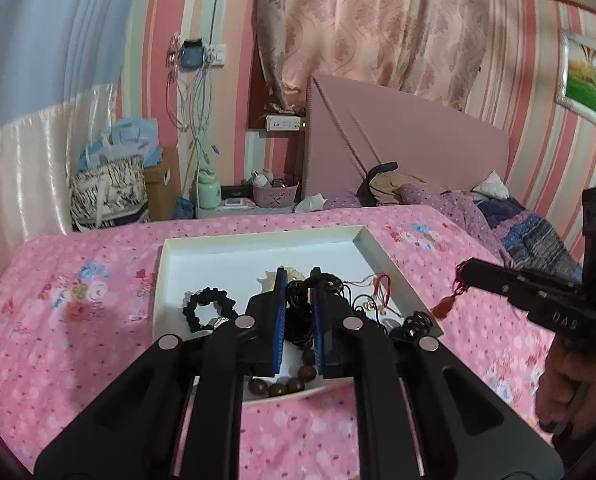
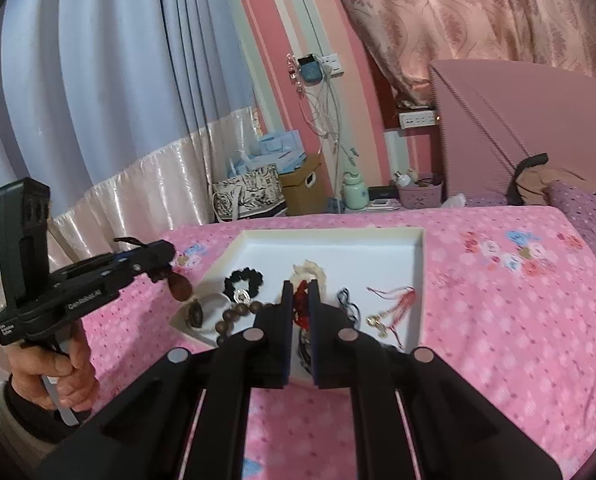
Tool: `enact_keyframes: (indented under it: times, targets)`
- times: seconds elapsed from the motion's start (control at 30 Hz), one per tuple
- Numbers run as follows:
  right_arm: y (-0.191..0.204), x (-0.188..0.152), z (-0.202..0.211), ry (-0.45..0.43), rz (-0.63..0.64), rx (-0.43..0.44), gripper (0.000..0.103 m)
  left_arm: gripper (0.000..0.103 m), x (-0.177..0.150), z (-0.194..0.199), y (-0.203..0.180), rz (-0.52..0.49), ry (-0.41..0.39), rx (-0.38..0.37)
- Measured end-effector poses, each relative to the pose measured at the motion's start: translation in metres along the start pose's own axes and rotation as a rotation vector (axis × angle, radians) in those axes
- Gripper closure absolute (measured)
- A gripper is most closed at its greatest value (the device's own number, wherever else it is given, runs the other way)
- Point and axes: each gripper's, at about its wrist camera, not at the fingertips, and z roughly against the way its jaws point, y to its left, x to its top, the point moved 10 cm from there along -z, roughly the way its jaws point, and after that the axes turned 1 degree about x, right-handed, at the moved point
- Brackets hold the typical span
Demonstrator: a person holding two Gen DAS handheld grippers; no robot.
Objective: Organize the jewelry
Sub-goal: 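Carry the brown pendant into the white tray and open the left tool, then withdraw both tools from the tray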
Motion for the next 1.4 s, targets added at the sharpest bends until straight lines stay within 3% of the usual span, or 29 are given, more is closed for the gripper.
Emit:
enact_keyframes:
  times: [0.17,0.4,0.7,1.1,1.27,1.33,1.37,1.4]
  targets:
    - [-0.001,-0.011,-0.028,0.037,-0.025,0.014,0.097,0.094,-0.013,-0.027,0.009,0.043,0.026,-0.007]
    - [-0.01,-0.045,-0.064,0.089,-0.045,0.008,0.097,0.094,-0.062,-0.07,0.005,0.055,0.086,-0.055]
    - [-0.021,-0.056,-0.075,0.095,-0.062,-0.029,0.097,0.094,-0.07,-0.091,0.009,0.08,0.084,-0.062]
    - [-0.035,-0.078,-0.089,0.143,0.021,-0.142,0.095,0.092,-0.082,-0.101,0.019,0.023,0.101,0.021]
    - [-0.042,-0.077,-0.088,0.139,0.032,-0.165,0.094,0.091,-0.09,-0.108,0.029,0.052,0.126,0.031]
    - [-0.043,-0.075,-0.086,0.13,0.026,-0.156,0.086,0.09,-0.089,-0.107,0.03,0.059,0.122,0.025]
    - [-0.044,-0.072,-0.083,0.12,0.019,-0.146,0.07,0.088,-0.088,-0.106,0.03,0.058,0.12,0.024]
    - [-0.044,-0.068,-0.079,0.106,0.01,-0.136,0.063,0.079,-0.087,-0.104,0.03,0.056,0.118,0.019]
